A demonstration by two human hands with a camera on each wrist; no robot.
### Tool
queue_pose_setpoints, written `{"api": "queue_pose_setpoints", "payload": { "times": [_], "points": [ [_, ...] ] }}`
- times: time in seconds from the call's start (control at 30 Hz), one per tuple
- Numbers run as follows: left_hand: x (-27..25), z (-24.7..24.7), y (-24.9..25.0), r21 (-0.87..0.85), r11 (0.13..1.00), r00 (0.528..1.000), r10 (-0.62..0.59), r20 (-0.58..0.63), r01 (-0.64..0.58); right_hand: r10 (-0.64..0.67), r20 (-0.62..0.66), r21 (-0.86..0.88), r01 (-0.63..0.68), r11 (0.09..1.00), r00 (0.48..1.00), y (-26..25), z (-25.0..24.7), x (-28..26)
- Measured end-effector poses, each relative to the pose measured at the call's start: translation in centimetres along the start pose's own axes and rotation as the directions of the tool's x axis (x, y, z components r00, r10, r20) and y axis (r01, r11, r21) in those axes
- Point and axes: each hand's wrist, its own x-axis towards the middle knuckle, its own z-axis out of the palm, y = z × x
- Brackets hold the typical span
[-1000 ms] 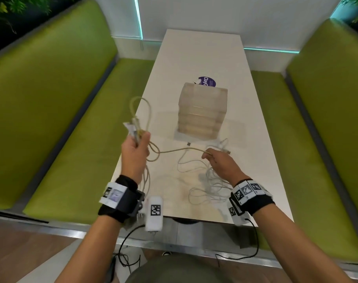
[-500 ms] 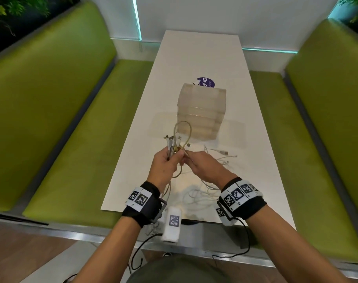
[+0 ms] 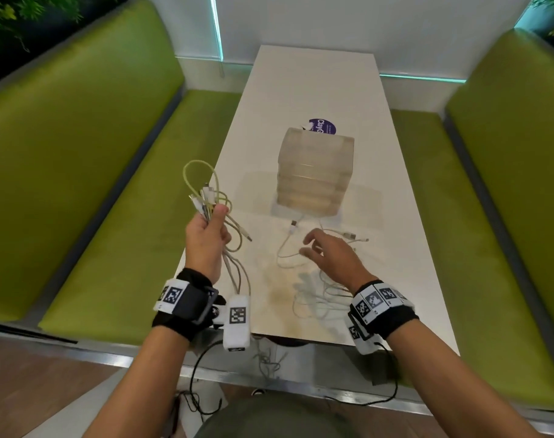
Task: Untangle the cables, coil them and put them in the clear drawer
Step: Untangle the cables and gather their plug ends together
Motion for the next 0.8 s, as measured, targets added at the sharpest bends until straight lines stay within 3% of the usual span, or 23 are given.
{"api": "queue_pose_setpoints", "payload": {
  "times": [0.07, 0.13, 0.27, 0.4, 0.5, 0.57, 0.63, 0.8],
  "points": [
    [0.0, -0.5, 0.4, 0.054, 0.999, 0.997, 0.002, 0.074, -0.006, 0.062, 0.094, -0.011, -0.061, 0.998, 0.994, 0.6, -0.2, 0.0],
    [-0.5, -0.6, 0.3, 0.13, 0.992, 0.985, -0.02, 0.172, -0.002, 0.038, 0.132, -0.029, -0.034, 0.999, 0.991, 0.4, -0.3, 0.0],
    [-1.8, 0.0, -0.4, 0.306, 0.952, 0.935, -0.107, 0.337, -0.001, -0.096, 0.046, 0.195, 0.085, 0.977, 0.994, -2.5, -1.0, -1.0],
    [-3.1, 0.2, -1.0, 0.419, 0.907, 0.814, -0.261, 0.519, 0.024, -0.256, 0.045, 0.517, 0.197, 0.833, 0.966, -6.0, -2.2, -1.9],
    [-3.9, 0.2, -0.9, 0.516, 0.856, 0.695, -0.385, 0.608, 0.023, -0.293, 0.119, 0.652, 0.148, 0.744, 0.949, -6.5, -2.8, -2.0],
    [-4.0, -0.1, -0.9, 0.551, 0.834, 0.661, -0.421, 0.621, 0.014, -0.311, 0.15, 0.672, 0.134, 0.728, 0.938, -6.3, -3.0, -2.0],
    [-4.0, -0.4, -0.9, 0.536, 0.844, 0.694, -0.393, 0.603, 0.013, -0.286, 0.142, 0.655, 0.126, 0.745, 0.948, -6.0, -2.8, -2.0],
    [-3.7, -1.2, -1.4, 0.377, 0.922, 0.828, -0.277, 0.487, 0.087, -0.184, 0.148, 0.641, 0.048, 0.766, 0.972, -5.1, -2.2, -2.6]
  ]
}}
